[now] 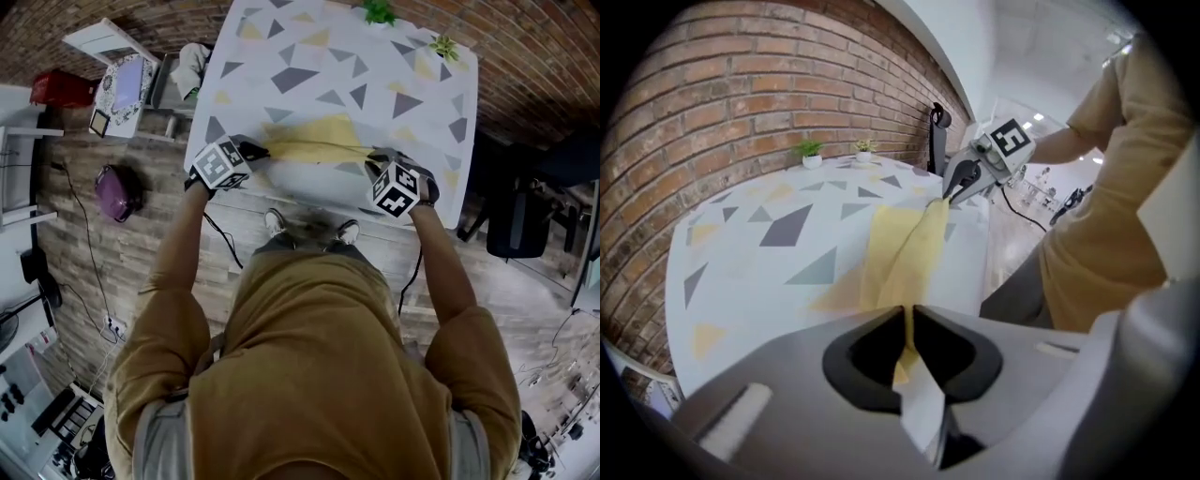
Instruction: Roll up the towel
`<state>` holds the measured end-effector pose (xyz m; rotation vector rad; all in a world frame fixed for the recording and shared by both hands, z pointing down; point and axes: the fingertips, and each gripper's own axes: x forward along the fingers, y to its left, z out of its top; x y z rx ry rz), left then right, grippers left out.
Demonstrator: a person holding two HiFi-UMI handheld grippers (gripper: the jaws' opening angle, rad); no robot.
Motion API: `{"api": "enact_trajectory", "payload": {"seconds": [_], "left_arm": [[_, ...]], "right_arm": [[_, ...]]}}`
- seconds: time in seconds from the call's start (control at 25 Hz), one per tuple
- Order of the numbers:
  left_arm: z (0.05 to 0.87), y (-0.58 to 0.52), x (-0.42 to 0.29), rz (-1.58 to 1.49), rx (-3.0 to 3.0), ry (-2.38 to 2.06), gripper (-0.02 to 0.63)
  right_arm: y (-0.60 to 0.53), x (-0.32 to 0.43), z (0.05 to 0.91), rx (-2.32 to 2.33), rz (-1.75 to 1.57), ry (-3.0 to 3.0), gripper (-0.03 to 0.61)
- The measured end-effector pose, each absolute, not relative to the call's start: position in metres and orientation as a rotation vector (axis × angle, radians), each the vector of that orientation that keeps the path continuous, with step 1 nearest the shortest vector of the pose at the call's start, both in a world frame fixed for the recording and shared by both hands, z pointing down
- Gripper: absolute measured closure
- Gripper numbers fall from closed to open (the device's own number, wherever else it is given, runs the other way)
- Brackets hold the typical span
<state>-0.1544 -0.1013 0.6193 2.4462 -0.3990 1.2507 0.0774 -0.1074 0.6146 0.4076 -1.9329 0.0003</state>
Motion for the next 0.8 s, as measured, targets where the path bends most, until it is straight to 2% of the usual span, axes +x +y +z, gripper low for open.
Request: {"api": "enact_trajectory", "payload": {"seconds": [0.36,0.8], "left_arm": [[0.62,-0.13,-0.156,1.224,2.309,-0.199,0.52],[0.627,-0.157,-0.158,1.182,2.333,-0.363,0.52]], "right_arm": [[-0.132,0.077,0.61,0.376,0.129,-1.939,0.534],[-0.155,0.079,0.619,0.456,0.231,-1.953,0.534]]}}
